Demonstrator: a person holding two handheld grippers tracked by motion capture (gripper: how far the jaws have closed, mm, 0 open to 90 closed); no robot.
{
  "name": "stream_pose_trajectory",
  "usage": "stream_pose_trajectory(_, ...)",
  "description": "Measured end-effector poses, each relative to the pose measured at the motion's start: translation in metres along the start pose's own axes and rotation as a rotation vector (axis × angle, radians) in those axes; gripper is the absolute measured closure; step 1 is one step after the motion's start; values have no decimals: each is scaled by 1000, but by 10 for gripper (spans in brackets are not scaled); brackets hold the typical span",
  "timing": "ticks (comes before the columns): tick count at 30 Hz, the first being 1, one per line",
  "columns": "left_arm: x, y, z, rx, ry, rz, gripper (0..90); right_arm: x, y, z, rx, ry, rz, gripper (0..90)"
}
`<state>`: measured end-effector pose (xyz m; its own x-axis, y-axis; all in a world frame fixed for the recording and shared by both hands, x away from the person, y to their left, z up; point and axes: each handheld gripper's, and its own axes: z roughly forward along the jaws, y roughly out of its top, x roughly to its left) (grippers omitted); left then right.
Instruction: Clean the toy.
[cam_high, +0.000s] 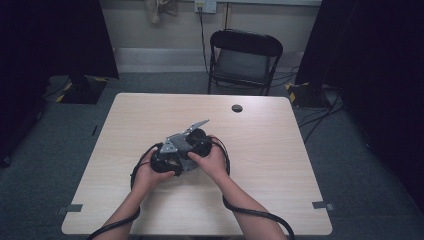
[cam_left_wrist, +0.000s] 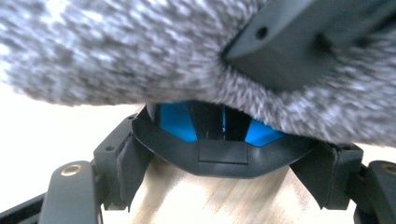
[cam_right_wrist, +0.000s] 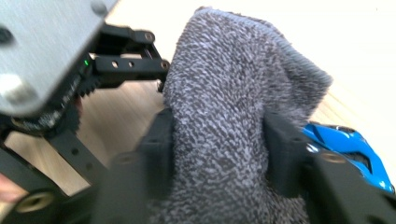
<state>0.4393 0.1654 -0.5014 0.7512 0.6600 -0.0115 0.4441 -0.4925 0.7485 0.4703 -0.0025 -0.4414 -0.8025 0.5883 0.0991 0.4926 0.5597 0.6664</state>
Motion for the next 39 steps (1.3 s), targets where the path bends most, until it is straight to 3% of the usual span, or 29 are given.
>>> stream_pose_trajectory(6, 0, 0, 0, 4, -1, 5, 246, 3, -3, 6, -11, 0, -14, 651)
stream_pose_trajectory(9, 0, 0, 0, 4, -1, 5, 246, 6, -1, 10, 1, -13, -43, 667)
stream_pose_trajectory(17, 0, 0, 0, 2, -1, 0, 247, 0, 3, 15, -10, -22, 7, 676)
stream_pose_trajectory(24, 0, 0, 0, 3, -1, 5, 247, -9, 2, 13, -16, -70, -9, 676)
stream_pose_trajectory(35, 0, 0, 0, 4, -2, 7, 248, -25, -1, 10, -26, -84, 47, 673)
stream_pose_trajectory(37, 0, 0, 0, 4, -1, 6, 248, -30, -2, 10, -33, -68, 79, 672)
stream_pose_trajectory(39, 0, 0, 0, 4, -1, 6, 248, -32, -2, 9, -35, -94, 71, 671)
